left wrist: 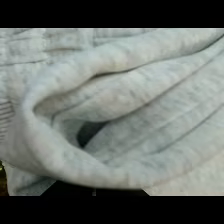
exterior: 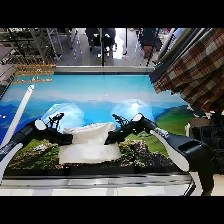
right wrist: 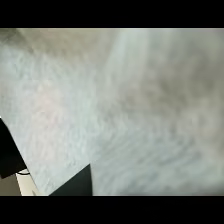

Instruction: Fold the clothes and pants, and hang the long-sleeved shirts on hangers.

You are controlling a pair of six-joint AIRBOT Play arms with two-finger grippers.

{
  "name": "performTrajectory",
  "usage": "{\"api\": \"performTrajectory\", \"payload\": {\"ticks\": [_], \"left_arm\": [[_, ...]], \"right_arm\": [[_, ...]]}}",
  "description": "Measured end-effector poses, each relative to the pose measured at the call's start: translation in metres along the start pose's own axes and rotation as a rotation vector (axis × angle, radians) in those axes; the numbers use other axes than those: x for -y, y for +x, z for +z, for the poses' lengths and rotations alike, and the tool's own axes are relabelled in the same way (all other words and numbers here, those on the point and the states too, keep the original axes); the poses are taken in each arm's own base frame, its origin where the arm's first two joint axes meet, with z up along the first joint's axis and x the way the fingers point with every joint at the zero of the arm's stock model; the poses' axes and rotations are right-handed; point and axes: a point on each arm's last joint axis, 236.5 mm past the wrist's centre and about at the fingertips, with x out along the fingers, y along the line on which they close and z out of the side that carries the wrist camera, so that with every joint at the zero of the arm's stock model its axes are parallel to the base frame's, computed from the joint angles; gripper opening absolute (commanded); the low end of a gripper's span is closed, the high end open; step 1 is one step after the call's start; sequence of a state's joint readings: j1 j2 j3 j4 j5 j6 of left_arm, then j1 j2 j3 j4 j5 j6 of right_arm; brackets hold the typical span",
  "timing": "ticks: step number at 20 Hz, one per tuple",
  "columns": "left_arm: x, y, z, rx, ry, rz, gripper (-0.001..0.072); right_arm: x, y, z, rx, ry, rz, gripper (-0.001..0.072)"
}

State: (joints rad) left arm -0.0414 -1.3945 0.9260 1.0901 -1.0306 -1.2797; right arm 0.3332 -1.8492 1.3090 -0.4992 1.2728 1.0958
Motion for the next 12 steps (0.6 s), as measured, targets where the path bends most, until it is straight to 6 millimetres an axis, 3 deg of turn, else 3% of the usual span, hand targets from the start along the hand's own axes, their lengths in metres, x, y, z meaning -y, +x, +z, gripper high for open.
{"api": "performTrajectory", "payload": {"ticks": [2,4,5,7,9,10,12], "left_arm": [[0.017,-0.027,0.004,0.032,0.037,-0.021,0.0033],[0.038,-0.065,0.007,0.078,0.096,-0.041,0.0033],[0.050,-0.087,0.007,0.114,0.135,-0.046,0.0033],[0.071,-0.130,0.001,0.191,0.208,-0.048,0.0033],[0.086,-0.165,-0.007,0.272,0.269,-0.036,0.0034],[0.092,-0.179,-0.012,0.311,0.293,-0.029,0.0034],[0.100,-0.199,-0.019,0.363,0.327,-0.019,0.0034]], "right_arm": [[-0.028,-0.023,0.019,0.063,-0.067,0.012,0.0031],[-0.050,-0.073,0.040,0.158,-0.117,-0.026,0.0031],[-0.061,-0.109,0.050,0.226,-0.138,-0.057,0.0031],[-0.074,-0.198,0.063,0.399,-0.149,-0.144,0.0031],[-0.080,-0.297,0.062,0.599,-0.133,-0.244,0.0031],[-0.079,-0.357,0.051,0.721,-0.110,-0.308,0.0031],[-0.068,-0.455,0.017,0.932,-0.036,-0.429,0.0031]]}}
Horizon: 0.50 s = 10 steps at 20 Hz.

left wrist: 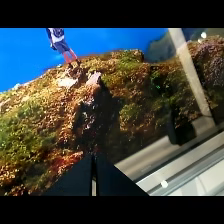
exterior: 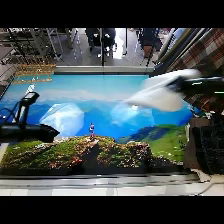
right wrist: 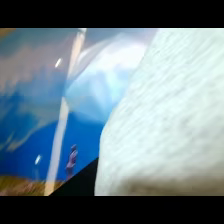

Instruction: Fold the clothes and pants, and hang the long-sleeved shirts on hangers.

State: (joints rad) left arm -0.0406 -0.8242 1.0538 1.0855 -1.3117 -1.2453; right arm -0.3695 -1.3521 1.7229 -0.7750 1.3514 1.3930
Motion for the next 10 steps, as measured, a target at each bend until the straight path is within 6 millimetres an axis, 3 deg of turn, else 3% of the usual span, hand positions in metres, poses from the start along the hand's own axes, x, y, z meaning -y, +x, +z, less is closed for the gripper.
{"api": "performTrajectory", "payload": {"ticks": [2,3,5,7,10], "left_arm": [[0.005,-0.011,0.001,0.027,0.021,0.007,0.0034],[0.006,-0.013,0.001,0.032,0.025,0.010,0.0034],[0.006,-0.013,0.000,0.028,0.025,0.009,0.0034],[0.003,-0.006,-0.004,0.006,0.013,0.005,0.0034],[-0.005,0.012,-0.015,-0.052,-0.017,-0.005,0.0034]], "right_arm": [[0.060,-0.074,0.023,0.138,0.086,-0.161,0.0031],[0.092,-0.109,0.024,0.186,0.140,-0.245,0.0031],[0.154,-0.163,0.005,0.227,0.256,-0.390,0.0031],[0.204,-0.190,-0.038,0.197,0.382,-0.463,0.0031],[0.262,-0.191,-0.127,0.074,0.618,-0.518,0.0033]]}}
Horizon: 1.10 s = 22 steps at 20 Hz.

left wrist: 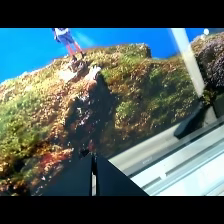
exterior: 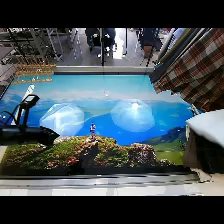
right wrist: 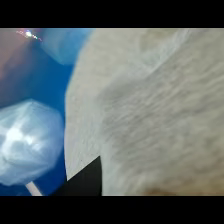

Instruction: Fold the clothes and pants, and hang the long-sleeved shirts on hangers.

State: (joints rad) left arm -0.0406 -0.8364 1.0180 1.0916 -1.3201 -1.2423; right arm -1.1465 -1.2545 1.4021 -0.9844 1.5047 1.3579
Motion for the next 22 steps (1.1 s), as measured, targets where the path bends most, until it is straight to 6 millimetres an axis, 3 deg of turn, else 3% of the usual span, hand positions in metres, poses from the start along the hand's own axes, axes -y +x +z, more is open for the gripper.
{"api": "performTrajectory", "payload": {"ticks": [1,2,4,6,8,10,12,13,15,17,18,19,21,22], "left_arm": [[-0.002,0.006,-0.003,-0.018,-0.009,-0.004,0.0034],[-0.004,0.011,-0.005,-0.035,-0.018,-0.007,0.0034],[-0.007,0.018,-0.008,-0.055,-0.029,-0.011,0.0034],[-0.009,0.022,-0.009,-0.068,-0.036,-0.014,0.0034],[-0.010,0.023,-0.010,-0.075,-0.039,-0.015,0.0034],[-0.010,0.024,-0.012,-0.082,-0.041,-0.017,0.0035],[-0.010,0.025,-0.012,-0.085,-0.041,-0.017,0.0035],[-0.012,0.025,-0.013,-0.088,-0.039,-0.009,0.0035],[-0.027,0.024,-0.019,-0.112,-0.019,0.053,0.0035],[-0.059,0.019,-0.029,-0.156,-0.005,0.189,0.0034],[-0.078,0.012,-0.032,-0.166,-0.014,0.275,0.0035],[-0.096,0.002,-0.030,-0.150,-0.025,0.363,0.0035],[-0.115,-0.020,-0.009,-0.026,-0.032,0.472,0.0036],[-0.118,-0.032,0.007,0.061,-0.028,0.504,0.0036]], "right_arm": [[0.026,0.013,-0.018,-0.051,0.068,-0.046,0.0036],[0.050,0.024,-0.035,-0.096,0.130,-0.095,0.0130],[0.089,0.039,-0.064,-0.157,0.217,-0.190,0.0720],[0.113,0.041,-0.076,-0.174,0.243,-0.267,0.0700],[0.125,0.031,-0.071,-0.161,0.232,-0.326,0.0699],[0.131,0.005,-0.053,-0.126,0.180,-0.395,0.0698],[0.120,-0.029,-0.018,-0.029,0.116,-0.431,0.0698],[0.108,-0.044,0.002,0.033,0.082,-0.426,0.0698],[0.062,-0.063,0.044,0.181,-0.001,-0.344,0.0696],[-0.006,-0.066,0.074,0.293,-0.090,-0.177,0.0695],[-0.045,-0.060,0.079,0.312,-0.134,-0.078,0.0694],[-0.080,-0.051,0.076,0.302,-0.176,0.007,0.0693],[-0.145,-0.022,0.047,0.203,-0.276,0.136,0.0684],[-0.172,-0.003,0.023,0.128,-0.334,0.176,0.0571]]}}
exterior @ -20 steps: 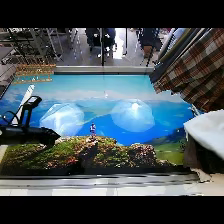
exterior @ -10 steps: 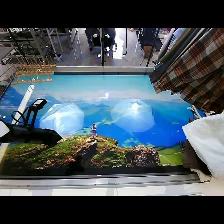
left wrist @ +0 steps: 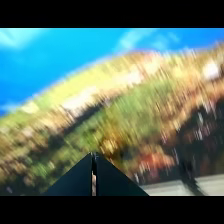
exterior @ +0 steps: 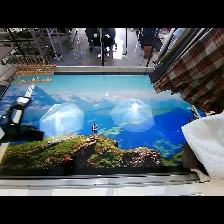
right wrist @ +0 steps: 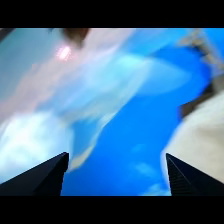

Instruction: Fold the clothes and pants, and hang the long-sleeved shirts on hangers.

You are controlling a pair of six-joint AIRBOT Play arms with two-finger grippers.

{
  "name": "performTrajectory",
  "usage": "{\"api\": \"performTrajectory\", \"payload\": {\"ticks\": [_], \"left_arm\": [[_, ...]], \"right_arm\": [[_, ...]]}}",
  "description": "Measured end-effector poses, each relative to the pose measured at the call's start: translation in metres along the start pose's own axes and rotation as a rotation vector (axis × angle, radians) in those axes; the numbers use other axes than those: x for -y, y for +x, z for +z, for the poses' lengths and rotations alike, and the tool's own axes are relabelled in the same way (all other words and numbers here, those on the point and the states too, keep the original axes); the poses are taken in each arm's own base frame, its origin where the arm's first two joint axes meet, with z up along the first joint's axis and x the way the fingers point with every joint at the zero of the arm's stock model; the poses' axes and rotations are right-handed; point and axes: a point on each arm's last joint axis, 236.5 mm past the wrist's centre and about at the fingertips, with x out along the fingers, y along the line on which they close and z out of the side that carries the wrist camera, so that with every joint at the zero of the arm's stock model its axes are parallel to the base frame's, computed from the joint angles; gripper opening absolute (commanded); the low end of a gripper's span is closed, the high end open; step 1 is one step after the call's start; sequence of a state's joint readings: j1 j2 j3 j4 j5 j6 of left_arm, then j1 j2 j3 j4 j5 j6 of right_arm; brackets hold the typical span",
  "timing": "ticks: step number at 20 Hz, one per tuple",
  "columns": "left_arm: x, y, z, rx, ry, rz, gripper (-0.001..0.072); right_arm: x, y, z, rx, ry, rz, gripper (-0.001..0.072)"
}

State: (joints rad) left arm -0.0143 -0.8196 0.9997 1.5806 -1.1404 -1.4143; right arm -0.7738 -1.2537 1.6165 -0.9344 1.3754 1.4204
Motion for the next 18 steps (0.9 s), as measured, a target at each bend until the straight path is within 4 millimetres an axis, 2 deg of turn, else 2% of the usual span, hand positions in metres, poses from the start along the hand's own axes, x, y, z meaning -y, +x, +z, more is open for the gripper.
{"api": "performTrajectory", "payload": {"ticks": [1,2,3,5,6,9,11,14,18], "left_arm": [[-0.007,-0.011,0.019,0.102,-0.009,0.031,0.0036],[-0.012,-0.023,0.037,0.192,-0.020,0.049,0.0036],[-0.017,-0.036,0.054,0.286,-0.023,0.072,0.0036],[-0.025,-0.058,0.076,0.413,-0.026,0.107,0.0036],[-0.027,-0.065,0.083,0.454,-0.027,0.117,0.0035],[-0.031,-0.078,0.095,0.524,-0.026,0.136,0.0036],[-0.032,-0.083,0.098,0.547,-0.025,0.141,0.0036],[-0.033,-0.086,0.101,0.563,-0.026,0.144,0.0036],[-0.033,-0.087,0.103,0.572,-0.025,0.146,0.0036]], "right_arm": [[-0.027,0.020,-0.019,-0.070,-0.059,0.038,0.0362],[-0.047,0.035,-0.036,-0.124,-0.129,0.051,0.0076],[-0.061,0.048,-0.049,-0.157,-0.214,0.043,0.0045],[-0.079,0.066,-0.056,-0.150,-0.418,0.003,0.0034],[-0.087,0.073,-0.050,-0.110,-0.518,-0.017,0.0033],[-0.108,0.079,-0.007,0.099,-0.717,-0.067,0.0032],[-0.124,0.074,0.028,0.266,-0.783,-0.090,0.0032],[-0.144,0.055,0.072,0.493,-0.831,-0.123,0.0032],[-0.160,0.030,0.108,0.696,-0.842,-0.143,0.0032]]}}
